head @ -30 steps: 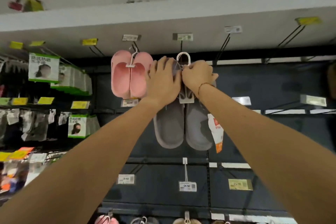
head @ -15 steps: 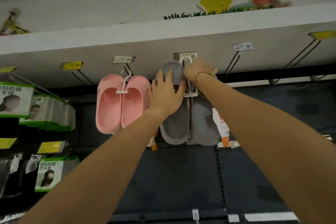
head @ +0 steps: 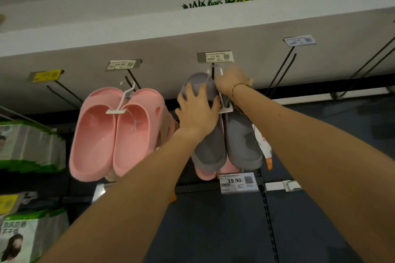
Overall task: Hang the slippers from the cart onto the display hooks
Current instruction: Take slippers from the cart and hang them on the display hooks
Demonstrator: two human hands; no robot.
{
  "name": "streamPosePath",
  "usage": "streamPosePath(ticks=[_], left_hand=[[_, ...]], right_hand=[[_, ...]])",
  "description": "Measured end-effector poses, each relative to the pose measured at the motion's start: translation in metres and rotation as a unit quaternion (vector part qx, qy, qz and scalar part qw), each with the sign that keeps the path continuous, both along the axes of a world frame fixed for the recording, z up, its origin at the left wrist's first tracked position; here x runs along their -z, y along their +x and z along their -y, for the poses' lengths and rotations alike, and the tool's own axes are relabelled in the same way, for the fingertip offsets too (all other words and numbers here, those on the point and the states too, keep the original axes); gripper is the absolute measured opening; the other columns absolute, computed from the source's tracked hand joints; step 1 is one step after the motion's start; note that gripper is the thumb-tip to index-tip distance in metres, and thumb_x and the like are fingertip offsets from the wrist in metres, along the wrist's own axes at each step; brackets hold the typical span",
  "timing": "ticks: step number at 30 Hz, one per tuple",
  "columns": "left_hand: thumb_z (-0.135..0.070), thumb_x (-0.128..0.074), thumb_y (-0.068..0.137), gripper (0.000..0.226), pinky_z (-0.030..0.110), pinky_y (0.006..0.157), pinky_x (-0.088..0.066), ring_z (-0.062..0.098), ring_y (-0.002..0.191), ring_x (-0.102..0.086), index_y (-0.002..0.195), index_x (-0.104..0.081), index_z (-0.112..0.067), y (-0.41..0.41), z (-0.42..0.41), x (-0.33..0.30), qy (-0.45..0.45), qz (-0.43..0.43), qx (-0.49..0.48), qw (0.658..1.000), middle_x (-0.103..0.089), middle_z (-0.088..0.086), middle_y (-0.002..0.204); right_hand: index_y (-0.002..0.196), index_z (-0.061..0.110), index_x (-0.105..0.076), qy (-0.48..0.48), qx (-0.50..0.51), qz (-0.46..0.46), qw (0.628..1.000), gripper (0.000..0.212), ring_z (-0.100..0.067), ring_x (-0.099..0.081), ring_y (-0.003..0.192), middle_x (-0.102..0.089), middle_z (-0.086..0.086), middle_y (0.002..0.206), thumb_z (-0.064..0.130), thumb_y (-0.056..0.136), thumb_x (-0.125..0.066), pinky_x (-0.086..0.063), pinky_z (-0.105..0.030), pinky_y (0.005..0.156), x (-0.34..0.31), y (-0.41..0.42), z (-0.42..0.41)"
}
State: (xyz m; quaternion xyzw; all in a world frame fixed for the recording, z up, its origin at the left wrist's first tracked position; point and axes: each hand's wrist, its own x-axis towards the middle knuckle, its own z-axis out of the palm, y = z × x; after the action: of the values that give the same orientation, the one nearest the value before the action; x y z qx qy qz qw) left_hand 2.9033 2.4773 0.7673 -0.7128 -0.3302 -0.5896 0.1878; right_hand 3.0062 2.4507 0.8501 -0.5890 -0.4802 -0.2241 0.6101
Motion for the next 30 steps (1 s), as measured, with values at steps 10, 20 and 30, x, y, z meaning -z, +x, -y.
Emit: streamPosePath(ticks=[10, 20, 30], left_hand=[[-0.055, -0.041, 0.101, 0.059, 0.062, 0.113, -0.028, 0.041, 0.147, -0.013, 0.153, -0.03, -0.029, 0.02, -0.067, 0.001, 0.009, 0.011, -0.015, 1.0, -0.015, 0.012, 0.164], [-0.056, -0.039, 0.102, 0.061, 0.056, 0.115, -0.03, 0.038, 0.148, -0.014, 0.156, -0.021, -0.035, 0.032, -0.135, 0.032, -0.025, -0.006, -0.044, 0.999, -0.008, 0.008, 0.166], [-0.053, -0.032, 0.104, 0.062, 0.057, 0.116, -0.026, 0.041, 0.147, -0.018, 0.159, -0.007, -0.038, 0.034, -0.126, 0.047, -0.134, -0.063, -0.043, 0.988, 0.002, 0.003, 0.168]], right_hand=[[0.092, 0.016, -0.059, -0.005, -0.01, 0.028, 1.0, 0.02, -0.029, -0.055, 0.111, -0.065, -0.009, 0.108, 0.034, 0.098, -0.053, -0.032, -0.041, 0.101, 0.0, 0.022, -0.061], [0.109, 0.01, -0.068, -0.021, -0.077, 0.045, 0.996, 0.031, -0.029, -0.043, 0.12, -0.058, -0.009, 0.113, 0.035, 0.101, -0.05, -0.035, -0.044, 0.103, 0.038, 0.056, -0.132], [0.13, 0.013, -0.057, -0.014, -0.098, 0.206, 0.974, 0.035, -0.027, -0.058, 0.103, -0.062, -0.011, 0.113, 0.016, 0.095, -0.053, -0.053, -0.044, 0.089, 0.073, 0.078, -0.118]])
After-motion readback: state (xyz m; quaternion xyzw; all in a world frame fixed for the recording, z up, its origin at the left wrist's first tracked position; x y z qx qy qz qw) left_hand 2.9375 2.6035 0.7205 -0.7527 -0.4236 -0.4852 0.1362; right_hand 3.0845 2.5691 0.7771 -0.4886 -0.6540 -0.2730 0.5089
